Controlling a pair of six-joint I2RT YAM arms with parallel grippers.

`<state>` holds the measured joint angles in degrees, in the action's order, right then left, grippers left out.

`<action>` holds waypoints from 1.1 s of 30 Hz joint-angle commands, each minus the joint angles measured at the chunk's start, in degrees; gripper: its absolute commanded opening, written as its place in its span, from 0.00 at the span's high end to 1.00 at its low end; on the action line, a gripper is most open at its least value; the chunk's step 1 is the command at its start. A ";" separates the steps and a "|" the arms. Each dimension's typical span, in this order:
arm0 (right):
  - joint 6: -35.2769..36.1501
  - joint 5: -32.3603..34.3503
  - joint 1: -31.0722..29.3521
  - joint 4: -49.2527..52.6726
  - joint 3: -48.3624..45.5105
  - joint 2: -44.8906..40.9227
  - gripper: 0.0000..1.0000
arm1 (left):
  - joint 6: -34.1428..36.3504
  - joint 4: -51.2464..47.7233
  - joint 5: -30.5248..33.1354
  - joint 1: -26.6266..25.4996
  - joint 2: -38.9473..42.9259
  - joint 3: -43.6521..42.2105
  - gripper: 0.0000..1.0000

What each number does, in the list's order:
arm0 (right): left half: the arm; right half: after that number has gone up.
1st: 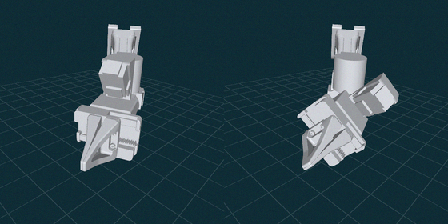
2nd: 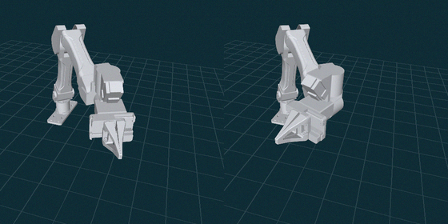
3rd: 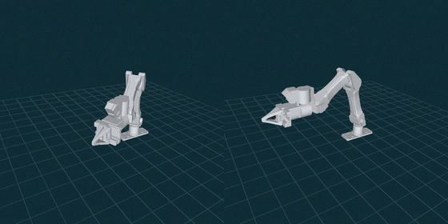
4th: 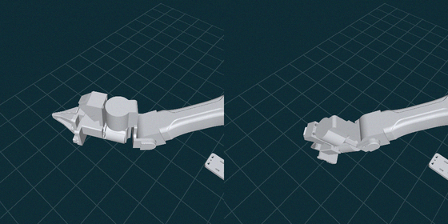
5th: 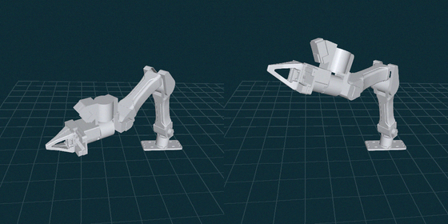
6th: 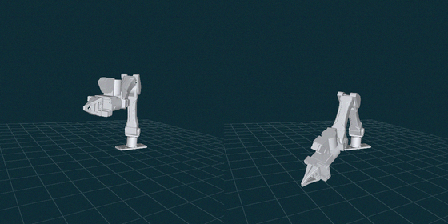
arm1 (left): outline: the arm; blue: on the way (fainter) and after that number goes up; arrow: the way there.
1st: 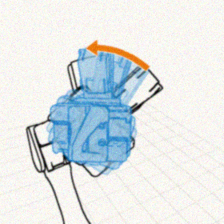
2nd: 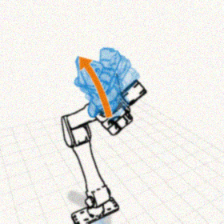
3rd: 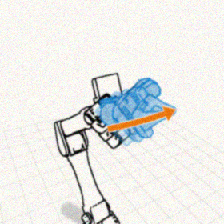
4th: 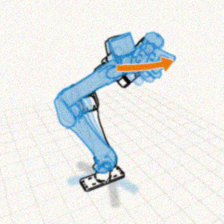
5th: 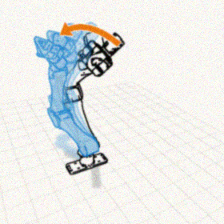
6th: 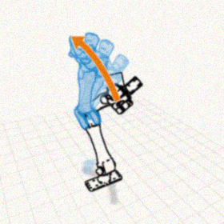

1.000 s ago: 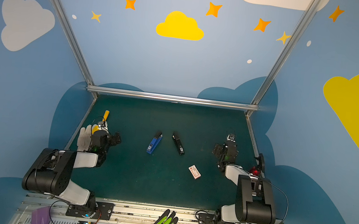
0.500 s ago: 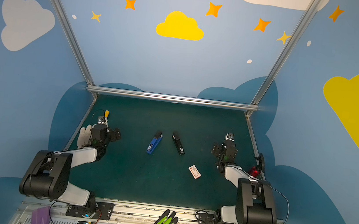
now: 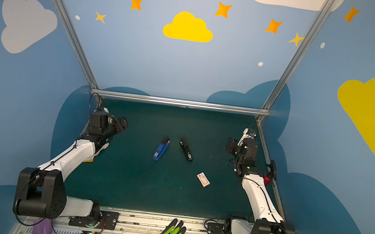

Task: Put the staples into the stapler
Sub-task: 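Reach left gripper to the blue stapler while right reaches the black stapler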

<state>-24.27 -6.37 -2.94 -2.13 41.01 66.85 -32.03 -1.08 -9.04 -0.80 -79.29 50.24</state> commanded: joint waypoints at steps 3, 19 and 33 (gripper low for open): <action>-1.10 -11.32 -3.05 14.69 8.95 6.39 0.51 | -4.28 -8.74 -9.35 -6.70 0.11 -3.56 0.21; 2.33 -10.83 -19.63 30.53 33.94 34.79 0.51 | -7.81 -6.27 -6.39 -26.75 2.93 -10.74 0.33; 3.36 -2.03 -27.81 57.49 71.13 62.13 0.55 | -11.03 1.19 -7.94 -34.85 -4.67 -10.78 0.33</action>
<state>-21.56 -11.29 -29.87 47.92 108.57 126.58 -43.51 -1.06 -17.47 -34.92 -82.72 37.45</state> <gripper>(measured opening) 0.458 0.669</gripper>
